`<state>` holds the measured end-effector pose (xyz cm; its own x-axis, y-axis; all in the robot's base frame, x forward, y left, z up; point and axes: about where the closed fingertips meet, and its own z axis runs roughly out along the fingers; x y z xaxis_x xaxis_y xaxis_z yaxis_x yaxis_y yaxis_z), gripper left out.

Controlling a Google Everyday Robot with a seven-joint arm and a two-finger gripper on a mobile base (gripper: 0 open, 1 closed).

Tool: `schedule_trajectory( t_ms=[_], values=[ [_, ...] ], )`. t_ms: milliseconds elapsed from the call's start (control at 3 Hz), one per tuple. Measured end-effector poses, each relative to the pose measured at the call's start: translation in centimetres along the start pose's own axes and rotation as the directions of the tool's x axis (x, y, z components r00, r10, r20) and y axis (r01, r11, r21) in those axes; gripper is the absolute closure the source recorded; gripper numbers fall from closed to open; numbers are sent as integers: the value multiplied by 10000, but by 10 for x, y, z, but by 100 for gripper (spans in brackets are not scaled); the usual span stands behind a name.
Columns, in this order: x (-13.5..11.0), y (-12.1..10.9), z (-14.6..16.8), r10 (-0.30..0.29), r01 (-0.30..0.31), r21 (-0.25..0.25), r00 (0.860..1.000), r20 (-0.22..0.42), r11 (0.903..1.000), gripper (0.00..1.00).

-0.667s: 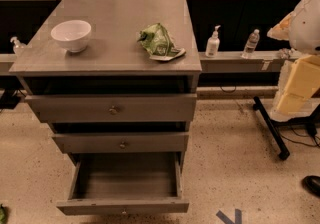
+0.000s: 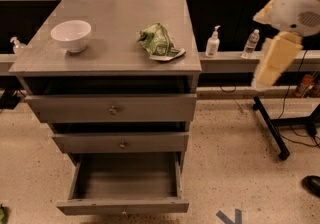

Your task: Place green jalapeno chip bag into bottom drawer

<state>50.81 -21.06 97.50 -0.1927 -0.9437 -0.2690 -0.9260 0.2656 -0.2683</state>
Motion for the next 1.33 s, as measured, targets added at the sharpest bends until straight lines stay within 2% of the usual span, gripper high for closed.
schedule_trajectory(
  t_ms=[333, 667, 1000, 1333],
  values=[
    [-24, -60, 22, -141, 126, 216, 9975, 697, 9997, 0],
    [-55, -112, 53, 715, -778, 234, 9765, 2032, 9967, 0],
    [-69, -153, 60, 2443, -2781, 708, 9197, 3075, 9579, 0],
    [-82, -167, 87, 3970, -4362, 466, 8538, 3368, 8987, 0]
  ],
)
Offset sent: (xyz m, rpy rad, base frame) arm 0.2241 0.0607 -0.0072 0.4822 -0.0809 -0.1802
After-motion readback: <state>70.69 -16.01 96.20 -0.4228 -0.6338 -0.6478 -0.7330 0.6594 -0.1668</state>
